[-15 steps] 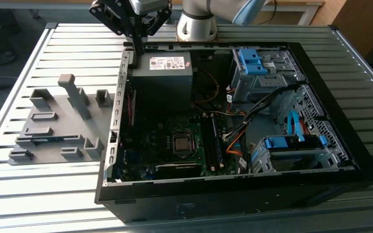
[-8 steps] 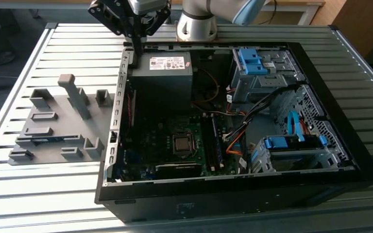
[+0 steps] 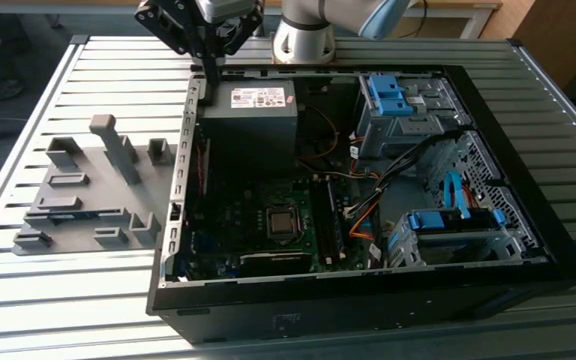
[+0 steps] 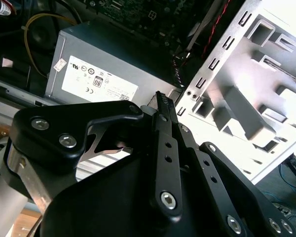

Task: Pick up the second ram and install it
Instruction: 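Reach for the second ram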

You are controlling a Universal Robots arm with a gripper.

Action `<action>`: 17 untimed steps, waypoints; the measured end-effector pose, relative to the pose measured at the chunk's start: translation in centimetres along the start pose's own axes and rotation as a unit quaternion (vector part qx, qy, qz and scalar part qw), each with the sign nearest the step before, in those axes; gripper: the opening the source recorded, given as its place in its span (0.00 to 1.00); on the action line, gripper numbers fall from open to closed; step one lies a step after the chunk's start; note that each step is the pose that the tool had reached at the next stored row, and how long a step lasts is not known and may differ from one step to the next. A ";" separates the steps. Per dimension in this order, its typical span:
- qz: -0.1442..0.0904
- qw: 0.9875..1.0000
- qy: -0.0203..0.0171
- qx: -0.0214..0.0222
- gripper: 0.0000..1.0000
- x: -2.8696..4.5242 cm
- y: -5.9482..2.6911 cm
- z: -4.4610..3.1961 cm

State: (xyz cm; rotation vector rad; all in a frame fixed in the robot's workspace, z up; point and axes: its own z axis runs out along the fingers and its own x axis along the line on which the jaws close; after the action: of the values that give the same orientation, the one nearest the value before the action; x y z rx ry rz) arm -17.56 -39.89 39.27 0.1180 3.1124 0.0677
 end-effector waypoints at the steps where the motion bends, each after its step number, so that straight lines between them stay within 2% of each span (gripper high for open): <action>1: 0.000 1.000 0.000 0.000 0.11 0.02 0.00 0.00; 17: 0.000 1.000 0.000 0.000 0.11 0.38 -0.03 -0.01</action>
State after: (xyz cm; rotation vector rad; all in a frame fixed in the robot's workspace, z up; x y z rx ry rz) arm -17.94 -39.89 39.27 0.1180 3.1125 0.0676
